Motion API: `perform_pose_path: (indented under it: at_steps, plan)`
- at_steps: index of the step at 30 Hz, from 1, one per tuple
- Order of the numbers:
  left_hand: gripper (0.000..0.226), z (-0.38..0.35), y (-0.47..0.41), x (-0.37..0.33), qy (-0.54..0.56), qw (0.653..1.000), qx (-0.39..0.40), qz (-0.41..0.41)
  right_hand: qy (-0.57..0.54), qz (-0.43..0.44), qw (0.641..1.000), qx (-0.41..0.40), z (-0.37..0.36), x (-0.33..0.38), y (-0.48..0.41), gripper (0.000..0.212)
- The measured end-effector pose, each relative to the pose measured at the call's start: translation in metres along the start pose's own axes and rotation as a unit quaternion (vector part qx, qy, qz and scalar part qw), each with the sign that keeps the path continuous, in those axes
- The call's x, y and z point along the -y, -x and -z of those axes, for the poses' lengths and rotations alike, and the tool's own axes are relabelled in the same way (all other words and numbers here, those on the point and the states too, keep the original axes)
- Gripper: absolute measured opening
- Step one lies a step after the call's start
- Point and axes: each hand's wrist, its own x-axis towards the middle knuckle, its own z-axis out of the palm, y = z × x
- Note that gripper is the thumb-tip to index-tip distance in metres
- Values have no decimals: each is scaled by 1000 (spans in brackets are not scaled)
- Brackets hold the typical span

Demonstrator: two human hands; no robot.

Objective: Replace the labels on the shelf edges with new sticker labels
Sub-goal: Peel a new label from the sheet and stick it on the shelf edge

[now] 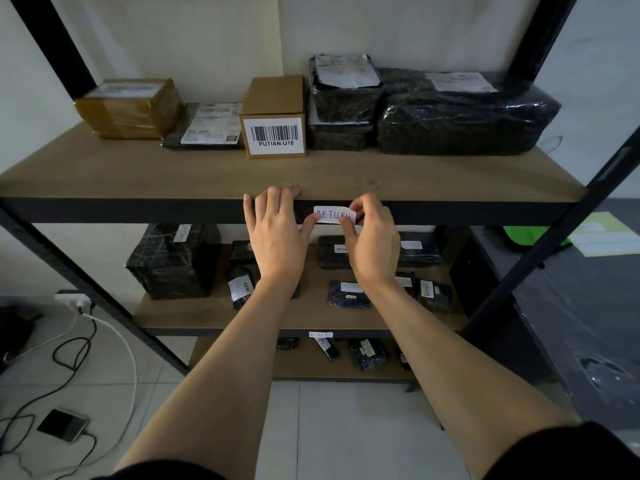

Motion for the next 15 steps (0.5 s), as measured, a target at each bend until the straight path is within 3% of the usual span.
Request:
perform_pose_path:
  at_steps: [15]
  plan:
    - [49, -3, 1, 2, -3, 1000, -5, -10, 49, -14, 998, -21, -5, 2, -1, 24]
